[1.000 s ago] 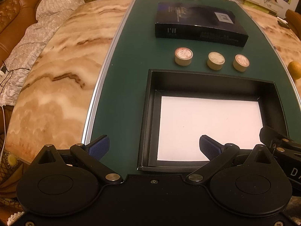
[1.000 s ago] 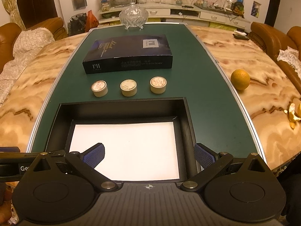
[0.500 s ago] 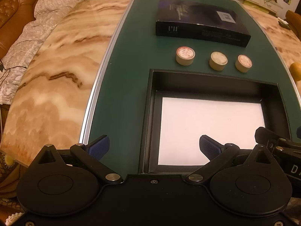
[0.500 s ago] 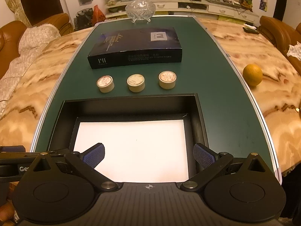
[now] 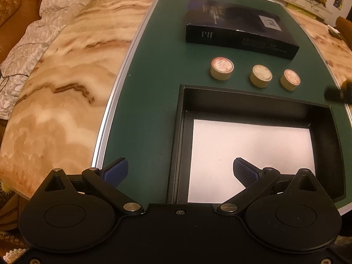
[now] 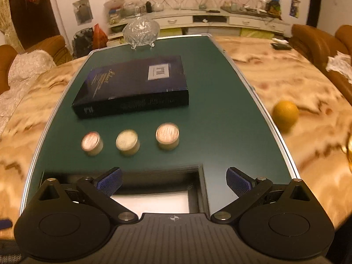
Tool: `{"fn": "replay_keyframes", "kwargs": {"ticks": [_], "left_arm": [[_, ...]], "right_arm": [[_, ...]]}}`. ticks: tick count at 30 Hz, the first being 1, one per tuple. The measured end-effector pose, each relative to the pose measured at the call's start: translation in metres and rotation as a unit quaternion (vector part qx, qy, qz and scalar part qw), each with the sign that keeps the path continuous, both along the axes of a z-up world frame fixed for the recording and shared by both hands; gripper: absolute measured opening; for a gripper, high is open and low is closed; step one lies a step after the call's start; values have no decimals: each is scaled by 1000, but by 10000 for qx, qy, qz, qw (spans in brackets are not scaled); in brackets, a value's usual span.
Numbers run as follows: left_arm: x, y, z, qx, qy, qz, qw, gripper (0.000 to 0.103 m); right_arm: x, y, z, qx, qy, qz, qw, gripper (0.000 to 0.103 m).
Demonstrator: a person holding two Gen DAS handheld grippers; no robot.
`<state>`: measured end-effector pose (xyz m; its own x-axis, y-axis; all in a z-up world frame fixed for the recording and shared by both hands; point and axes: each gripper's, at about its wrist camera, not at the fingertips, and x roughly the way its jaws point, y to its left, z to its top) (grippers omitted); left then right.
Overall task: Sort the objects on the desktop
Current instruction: 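Move the right gripper to a cream jar and close on it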
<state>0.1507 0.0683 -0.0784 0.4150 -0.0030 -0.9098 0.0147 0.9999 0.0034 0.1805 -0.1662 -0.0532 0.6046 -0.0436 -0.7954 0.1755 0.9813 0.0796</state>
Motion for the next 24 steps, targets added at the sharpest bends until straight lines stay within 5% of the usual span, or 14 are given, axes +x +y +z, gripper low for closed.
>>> {"fn": "replay_keyframes", "kwargs": {"ticks": [6, 10, 24], "left_arm": [[4, 0, -5, 24, 55, 11, 10000, 103], [7, 2, -7, 39, 77, 39, 10000, 103], [12, 5, -15, 60, 158, 38, 9999, 103]], "right_arm": [[60, -8, -17, -219, 302, 288, 9989, 101], [92, -6, -37, -341, 553, 314, 9974, 87], [129, 9, -70, -268, 893, 431, 9947, 59]]}}
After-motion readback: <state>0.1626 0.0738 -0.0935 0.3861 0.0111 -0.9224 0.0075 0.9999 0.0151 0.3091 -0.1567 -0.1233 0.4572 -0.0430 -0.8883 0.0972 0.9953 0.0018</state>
